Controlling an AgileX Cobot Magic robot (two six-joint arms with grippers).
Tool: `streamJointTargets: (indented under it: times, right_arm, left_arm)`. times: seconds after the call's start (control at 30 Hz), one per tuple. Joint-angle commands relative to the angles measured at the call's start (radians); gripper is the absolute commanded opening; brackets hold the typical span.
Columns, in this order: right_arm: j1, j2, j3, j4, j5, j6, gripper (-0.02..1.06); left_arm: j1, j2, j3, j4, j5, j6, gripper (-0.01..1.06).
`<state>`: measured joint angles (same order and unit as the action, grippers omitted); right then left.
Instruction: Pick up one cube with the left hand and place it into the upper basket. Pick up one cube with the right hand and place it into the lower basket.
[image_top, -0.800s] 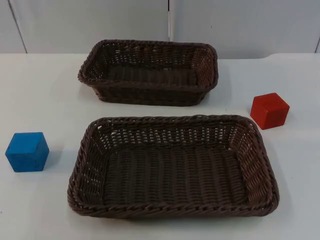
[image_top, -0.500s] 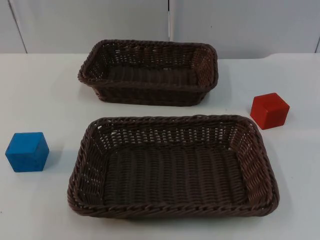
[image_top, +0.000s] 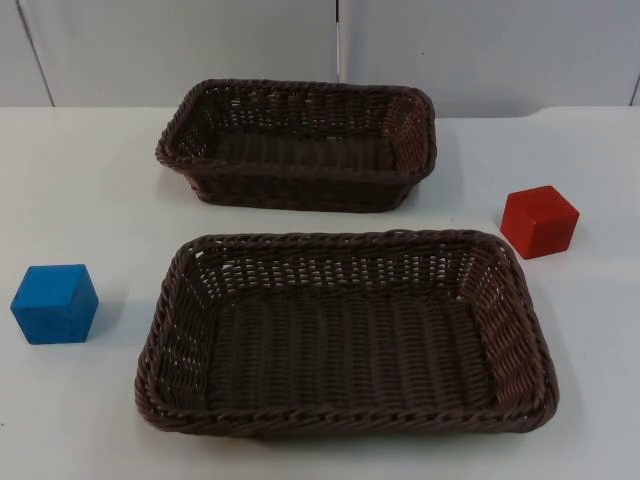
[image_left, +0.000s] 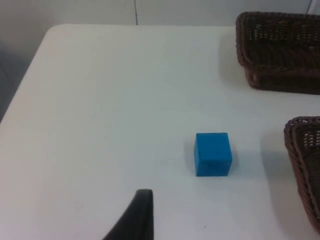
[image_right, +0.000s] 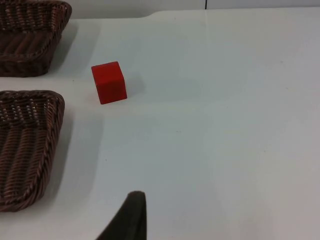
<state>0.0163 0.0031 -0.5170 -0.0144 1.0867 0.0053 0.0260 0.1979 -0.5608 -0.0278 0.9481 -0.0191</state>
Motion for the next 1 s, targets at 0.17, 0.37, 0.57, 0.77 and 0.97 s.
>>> streamJointTargets:
  times: [0.17,0.37,0.57,0.77,0.97]
  right_arm:
    - [-0.004,-0.003,0.003,-0.004,-0.009,0.002,1.05]
    - [-0.004,-0.003,0.003,-0.004,-0.009,0.002,1.05]
    - [-0.004,-0.003,0.003,-0.004,-0.009,0.002,1.05]
    - [-0.004,-0.003,0.003,-0.004,-0.009,0.002,1.05]
    - [-0.004,-0.003,0.003,-0.002,-0.009,0.002,1.05]
  left_arm:
    - [0.003,0.121,-0.006,-0.04,-0.095,-0.005,1.05]
    - [0.003,0.23,-0.006,-0.04,-0.155,-0.005,1.05]
    - [0.003,0.349,-0.006,-0.04,-0.231,-0.005,1.05]
    - [0.003,0.458,-0.006,-0.04,-0.284,-0.005,1.05]
    - [0.003,0.554,-0.006,-0.04,-0.352,-0.005,1.05]
